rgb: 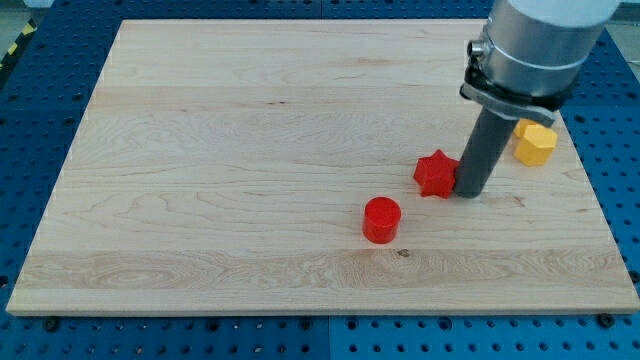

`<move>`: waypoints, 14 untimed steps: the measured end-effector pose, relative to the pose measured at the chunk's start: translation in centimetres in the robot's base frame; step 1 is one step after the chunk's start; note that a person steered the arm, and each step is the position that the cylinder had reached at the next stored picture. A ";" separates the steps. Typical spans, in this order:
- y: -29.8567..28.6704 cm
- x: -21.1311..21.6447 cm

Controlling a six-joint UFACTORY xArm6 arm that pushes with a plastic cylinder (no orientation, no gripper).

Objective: Slide the red star closer to red circle

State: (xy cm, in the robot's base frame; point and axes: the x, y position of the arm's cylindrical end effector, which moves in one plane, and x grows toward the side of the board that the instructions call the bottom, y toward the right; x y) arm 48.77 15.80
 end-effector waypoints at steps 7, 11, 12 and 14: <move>-2.8 1.3; -5.2 0.9; -5.2 0.9; -5.3 -3.7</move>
State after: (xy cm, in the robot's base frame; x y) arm 45.06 10.45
